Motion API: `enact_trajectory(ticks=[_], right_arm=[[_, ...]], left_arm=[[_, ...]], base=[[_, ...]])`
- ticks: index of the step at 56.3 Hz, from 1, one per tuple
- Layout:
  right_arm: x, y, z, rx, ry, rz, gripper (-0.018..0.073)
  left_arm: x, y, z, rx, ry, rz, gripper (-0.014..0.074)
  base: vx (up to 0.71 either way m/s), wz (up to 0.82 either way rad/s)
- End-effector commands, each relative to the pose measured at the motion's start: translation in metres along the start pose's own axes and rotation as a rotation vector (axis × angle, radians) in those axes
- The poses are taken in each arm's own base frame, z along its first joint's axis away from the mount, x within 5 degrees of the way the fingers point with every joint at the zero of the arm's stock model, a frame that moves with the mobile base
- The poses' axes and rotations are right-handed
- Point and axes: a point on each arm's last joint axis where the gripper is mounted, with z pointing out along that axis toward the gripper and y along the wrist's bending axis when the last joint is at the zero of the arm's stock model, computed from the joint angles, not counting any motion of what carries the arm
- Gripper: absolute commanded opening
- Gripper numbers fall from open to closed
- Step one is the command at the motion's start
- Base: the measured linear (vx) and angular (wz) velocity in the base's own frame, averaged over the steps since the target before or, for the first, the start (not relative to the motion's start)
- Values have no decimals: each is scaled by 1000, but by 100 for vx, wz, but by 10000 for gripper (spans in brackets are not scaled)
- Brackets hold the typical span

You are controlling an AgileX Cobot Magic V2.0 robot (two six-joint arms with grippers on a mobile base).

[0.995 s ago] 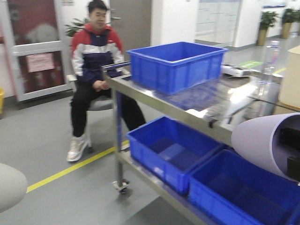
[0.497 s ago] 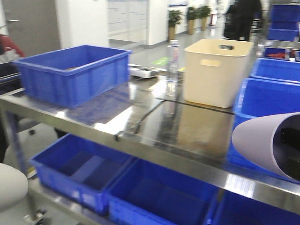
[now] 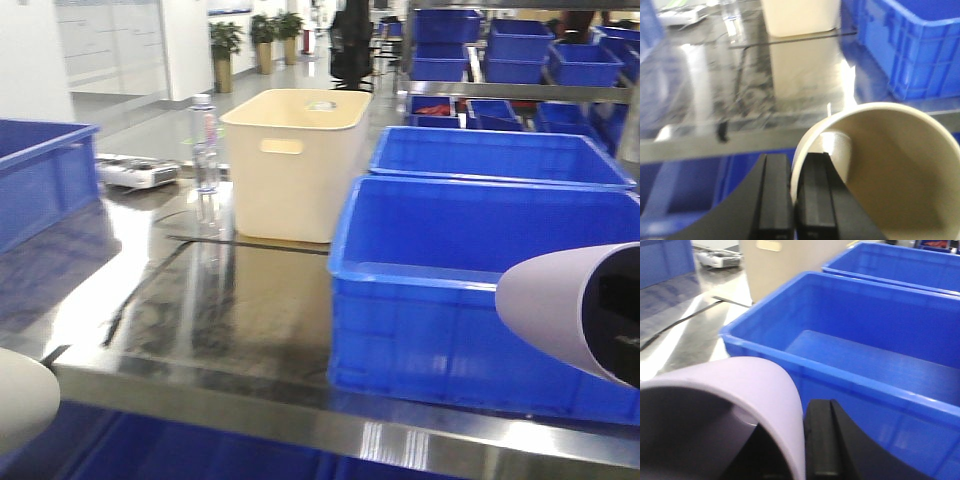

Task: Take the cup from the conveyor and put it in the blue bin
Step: 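Drive the base away from the conveyor to the blue bin cart, then extend both arms with the cups over the nearest blue bin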

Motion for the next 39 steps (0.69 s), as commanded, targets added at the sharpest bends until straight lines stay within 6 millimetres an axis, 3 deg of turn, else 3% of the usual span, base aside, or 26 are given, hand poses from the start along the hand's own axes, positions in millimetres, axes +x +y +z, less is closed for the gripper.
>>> enact_trajectory(ticks=[1,39], right_arm=[[-17,0,-8,1,-128,-4,-9],[-17,0,-8,1,-128,-4,-9]], left_arm=[[-15,0,-5,-2,-111,-14,-6],[-15,0,-5,-2,-111,-14,-6]], base=[[22,-41],[19,-30]])
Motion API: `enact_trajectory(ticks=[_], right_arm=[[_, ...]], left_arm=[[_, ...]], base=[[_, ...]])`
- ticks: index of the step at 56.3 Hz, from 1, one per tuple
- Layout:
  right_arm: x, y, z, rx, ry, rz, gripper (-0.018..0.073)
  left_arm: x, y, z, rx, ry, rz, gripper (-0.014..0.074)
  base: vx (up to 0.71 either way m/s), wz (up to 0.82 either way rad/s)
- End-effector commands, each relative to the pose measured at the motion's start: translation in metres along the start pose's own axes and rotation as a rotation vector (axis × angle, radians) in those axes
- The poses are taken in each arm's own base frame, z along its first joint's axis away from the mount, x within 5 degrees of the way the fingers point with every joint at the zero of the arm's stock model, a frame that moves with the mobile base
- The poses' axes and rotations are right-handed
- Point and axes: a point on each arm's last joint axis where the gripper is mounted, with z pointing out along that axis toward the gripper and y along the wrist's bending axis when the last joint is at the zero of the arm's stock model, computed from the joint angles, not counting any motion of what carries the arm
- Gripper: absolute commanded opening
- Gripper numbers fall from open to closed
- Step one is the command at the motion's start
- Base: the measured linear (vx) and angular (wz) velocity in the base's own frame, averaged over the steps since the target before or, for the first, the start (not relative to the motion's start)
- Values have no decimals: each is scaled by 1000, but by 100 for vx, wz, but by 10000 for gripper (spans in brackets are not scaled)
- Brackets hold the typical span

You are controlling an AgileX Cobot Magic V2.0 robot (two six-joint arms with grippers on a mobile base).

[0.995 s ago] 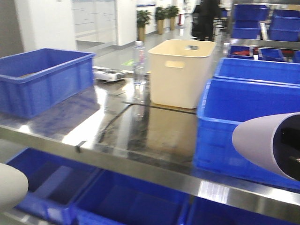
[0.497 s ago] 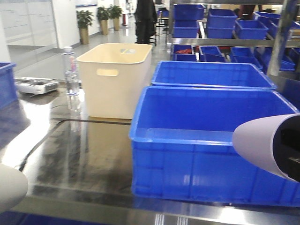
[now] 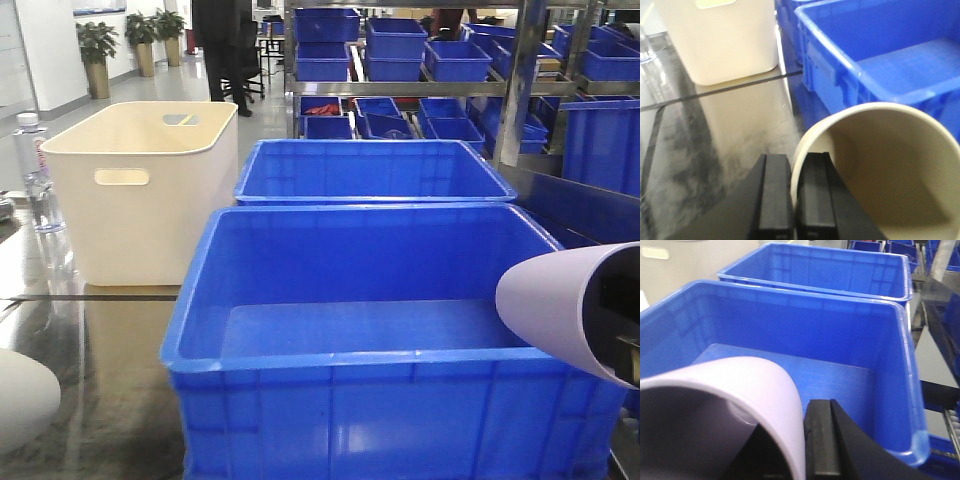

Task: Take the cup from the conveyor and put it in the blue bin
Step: 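Extend both arms with the cups over the nearest blue bin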

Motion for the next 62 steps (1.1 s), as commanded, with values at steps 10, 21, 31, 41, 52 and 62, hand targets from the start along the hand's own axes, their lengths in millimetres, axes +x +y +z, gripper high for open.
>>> enact_trajectory(ticks=[10,21,31,41,52,62], right_arm=[[-17,0,-8,1,-128,-4,-9],[-18,0,-8,1,-132,-4,-9],[-18,0,-8,1,-131,-4,-9],[-18,0,-8,1,-131,-4,-9],[-18,0,-8,1,-131,-4,-9],[-18,0,-8,1,-131,-4,-9]], left_arm=[[-15,0,-5,-2,-111,-14,-6],[-15,0,-5,-2,-111,-14,-6],[-15,0,-5,-2,-111,-14,-6],[-15,0,-5,-2,-111,-14,-6],[-26,3,-6,-42,-233,27,-6],[-34,5,-8,-65,-315,26,-6]], base=[[13,-12],[11,-4],[8,-3],[5,-4],[2,-2],[0,0]])
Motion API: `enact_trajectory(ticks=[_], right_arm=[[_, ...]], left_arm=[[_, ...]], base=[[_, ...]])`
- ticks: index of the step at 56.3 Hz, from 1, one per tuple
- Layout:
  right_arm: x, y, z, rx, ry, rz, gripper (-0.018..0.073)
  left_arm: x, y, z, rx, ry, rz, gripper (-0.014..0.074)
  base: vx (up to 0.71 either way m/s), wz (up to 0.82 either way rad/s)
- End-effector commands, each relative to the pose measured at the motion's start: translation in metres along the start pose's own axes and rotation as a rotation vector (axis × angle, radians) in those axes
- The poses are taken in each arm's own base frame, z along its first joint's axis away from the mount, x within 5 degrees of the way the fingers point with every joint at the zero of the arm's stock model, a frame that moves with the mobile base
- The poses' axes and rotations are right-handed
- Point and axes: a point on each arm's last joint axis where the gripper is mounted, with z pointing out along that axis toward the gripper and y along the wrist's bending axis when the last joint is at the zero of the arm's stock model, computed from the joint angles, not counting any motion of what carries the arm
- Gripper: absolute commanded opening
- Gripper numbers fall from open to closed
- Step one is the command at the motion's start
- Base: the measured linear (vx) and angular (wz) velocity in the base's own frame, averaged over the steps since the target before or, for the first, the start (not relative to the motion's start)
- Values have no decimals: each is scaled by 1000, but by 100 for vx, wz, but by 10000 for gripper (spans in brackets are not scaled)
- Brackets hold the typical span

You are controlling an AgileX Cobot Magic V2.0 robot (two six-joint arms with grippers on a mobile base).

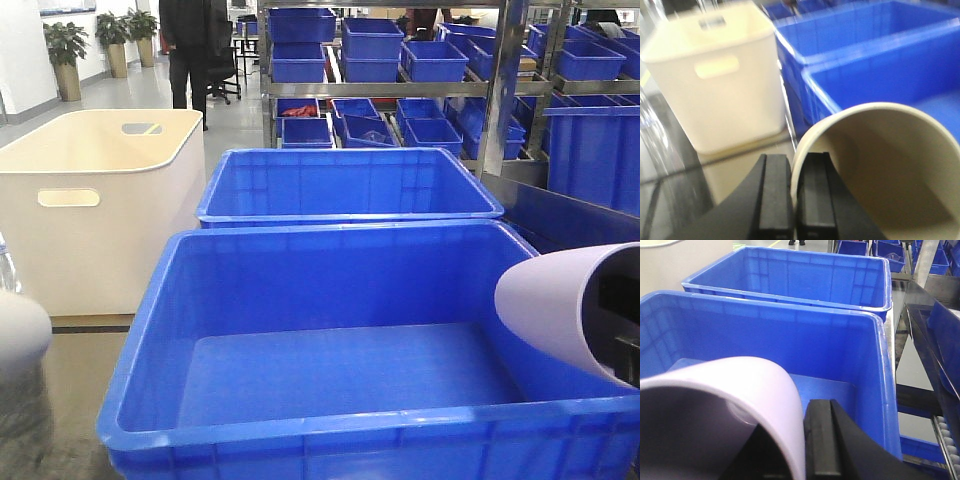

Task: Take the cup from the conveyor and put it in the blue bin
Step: 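Extend both arms with the cups over the nearest blue bin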

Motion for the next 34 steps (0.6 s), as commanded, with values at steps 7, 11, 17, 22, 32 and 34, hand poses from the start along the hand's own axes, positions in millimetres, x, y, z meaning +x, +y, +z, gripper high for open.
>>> enact_trajectory(ticks=[7,11,17,22,32,34], right_arm=[[-18,0,-7,1,-133,-4,-9],[-18,0,-7,1,-133,-4,-9],[-18,0,-7,1,-134,-4,-9],[-18,0,-7,1,-134,-3,-9],[-20,0,-2,1,-155,-3,-9],[-21,0,1,1,-158,-3,-9]], left_arm=[[-19,2,-4,-23,-144,-10,-6],[-19,2,-4,-23,-147,-10,-6],[-19,2,-4,-23,-148,-10,-6],[-19,2,-4,-23,-146,-10,-6],[-25,4,5,-25,-162,-10,-6],[-28,3,9,-9,-160,-36,-6]], base=[[0,0],[0,0],[0,0],[0,0],[0,0],[0,0]])
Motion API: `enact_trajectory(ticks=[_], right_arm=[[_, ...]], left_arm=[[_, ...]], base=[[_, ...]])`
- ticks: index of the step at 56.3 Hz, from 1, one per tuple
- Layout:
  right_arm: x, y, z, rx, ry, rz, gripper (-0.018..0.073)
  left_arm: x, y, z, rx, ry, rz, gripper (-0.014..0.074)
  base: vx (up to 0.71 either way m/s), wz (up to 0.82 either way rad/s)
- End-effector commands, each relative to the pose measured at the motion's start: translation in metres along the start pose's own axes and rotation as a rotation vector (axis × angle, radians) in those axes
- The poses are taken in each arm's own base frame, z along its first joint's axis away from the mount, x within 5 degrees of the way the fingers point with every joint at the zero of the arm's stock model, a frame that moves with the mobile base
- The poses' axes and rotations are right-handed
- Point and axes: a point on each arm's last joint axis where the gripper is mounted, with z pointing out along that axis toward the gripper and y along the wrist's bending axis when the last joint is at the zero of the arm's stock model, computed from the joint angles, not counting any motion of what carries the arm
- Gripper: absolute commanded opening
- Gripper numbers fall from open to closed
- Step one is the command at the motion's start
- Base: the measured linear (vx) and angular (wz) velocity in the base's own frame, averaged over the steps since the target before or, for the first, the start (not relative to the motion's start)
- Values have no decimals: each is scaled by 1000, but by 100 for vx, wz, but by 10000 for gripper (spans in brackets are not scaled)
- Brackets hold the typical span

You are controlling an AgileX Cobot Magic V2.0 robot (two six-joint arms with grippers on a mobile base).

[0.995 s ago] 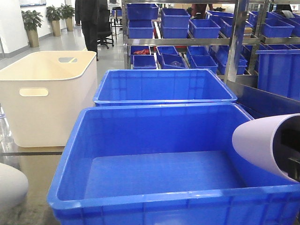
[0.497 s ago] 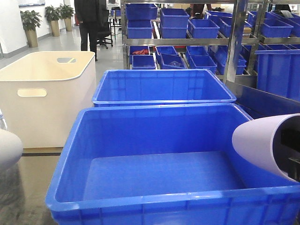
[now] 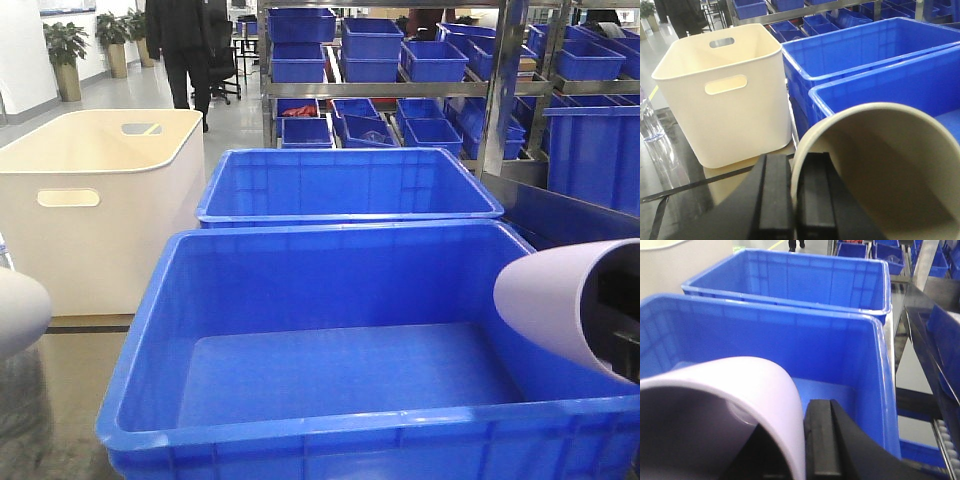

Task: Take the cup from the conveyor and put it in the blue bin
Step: 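Extend both arms with the cups over the nearest blue bin, then open both grippers to drop the cups into the blue bin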

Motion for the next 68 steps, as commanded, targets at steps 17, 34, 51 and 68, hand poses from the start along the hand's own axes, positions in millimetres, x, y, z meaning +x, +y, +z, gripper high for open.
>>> enact_trajectory(ticks=[17,34,51,68], right_arm=[[-16,0,43,-8,-143,25,-9],[-14,0,73,-4,-175,32,19],[3,0,89,-8,-31,50,318],[4,0,93,-6,-29,50,575]], left_arm=[[-64,-35,76,335,-110,-1,-6],[-34,-75,176,482,76,-73,35],[-13,-78,201,477,151,-72,356],[-23,-79,185,510,134,-71,514]], base=[[0,0],[0,0],[0,0],[0,0]])
